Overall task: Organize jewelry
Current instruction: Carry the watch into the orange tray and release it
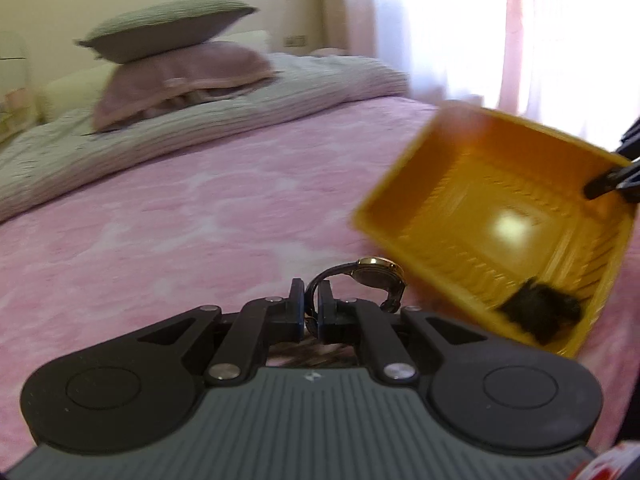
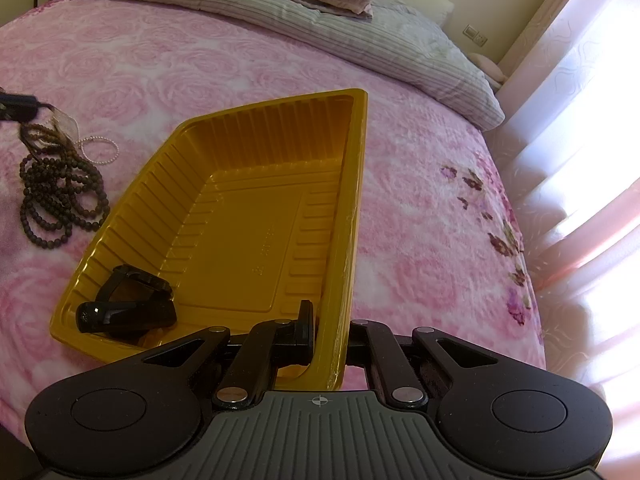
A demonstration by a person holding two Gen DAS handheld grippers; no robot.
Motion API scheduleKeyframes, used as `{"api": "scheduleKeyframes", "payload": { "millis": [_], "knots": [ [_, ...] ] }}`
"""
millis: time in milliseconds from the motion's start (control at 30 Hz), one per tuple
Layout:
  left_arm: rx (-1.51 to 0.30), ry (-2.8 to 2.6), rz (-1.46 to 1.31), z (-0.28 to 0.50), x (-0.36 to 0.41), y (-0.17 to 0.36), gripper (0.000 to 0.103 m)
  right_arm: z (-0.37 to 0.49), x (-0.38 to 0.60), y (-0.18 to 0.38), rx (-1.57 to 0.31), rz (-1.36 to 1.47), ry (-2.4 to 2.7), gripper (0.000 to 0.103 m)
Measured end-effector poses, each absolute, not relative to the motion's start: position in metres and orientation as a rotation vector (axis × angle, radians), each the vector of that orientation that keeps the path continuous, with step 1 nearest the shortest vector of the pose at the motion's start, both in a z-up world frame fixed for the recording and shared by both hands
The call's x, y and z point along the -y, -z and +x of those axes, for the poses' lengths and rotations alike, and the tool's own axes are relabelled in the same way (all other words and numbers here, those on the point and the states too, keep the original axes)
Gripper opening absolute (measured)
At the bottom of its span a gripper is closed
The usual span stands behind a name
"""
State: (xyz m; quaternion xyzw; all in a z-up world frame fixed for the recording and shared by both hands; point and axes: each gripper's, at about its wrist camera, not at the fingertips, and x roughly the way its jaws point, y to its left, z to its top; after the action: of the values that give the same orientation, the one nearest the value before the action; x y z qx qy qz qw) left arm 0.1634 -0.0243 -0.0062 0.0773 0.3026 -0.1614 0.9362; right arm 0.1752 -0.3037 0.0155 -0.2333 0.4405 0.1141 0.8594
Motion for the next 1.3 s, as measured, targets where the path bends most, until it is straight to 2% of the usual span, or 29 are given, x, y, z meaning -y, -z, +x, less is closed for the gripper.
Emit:
{"api": "scheduleKeyframes", "payload": {
  "millis": [333, 800, 1000, 1167, 1300],
  "knots": [
    [-0.627, 0.489, 0.14, 0.183, 0.101, 0.015, 0.005, 0.175, 0.303, -0.015, -0.925, -0.49, -0.239, 0.007],
    [-0.627, 0.548, 0.122, 0.189, 0.13, 0.017, 0.006, 0.175, 0.304, -0.015, -0.928, -0.487, -0.238, 0.006],
    [-0.621, 0.528, 0.101, 0.184, 0.118, 0.014, 0.011, 0.175, 0.304, -0.014, -0.926, -0.489, -0.242, 0.006],
    [-0.626, 0.442, 0.078, 0.171, 0.079, 0.018, 0.021, 0.175, 0.304, -0.014, -0.926, -0.491, -0.241, 0.006],
    [-0.659, 0.352, 0.048, 0.16, 0.042, 0.027, 0.024, 0.174, 0.304, -0.013, -0.926, -0.492, -0.242, 0.006]
  ]
}}
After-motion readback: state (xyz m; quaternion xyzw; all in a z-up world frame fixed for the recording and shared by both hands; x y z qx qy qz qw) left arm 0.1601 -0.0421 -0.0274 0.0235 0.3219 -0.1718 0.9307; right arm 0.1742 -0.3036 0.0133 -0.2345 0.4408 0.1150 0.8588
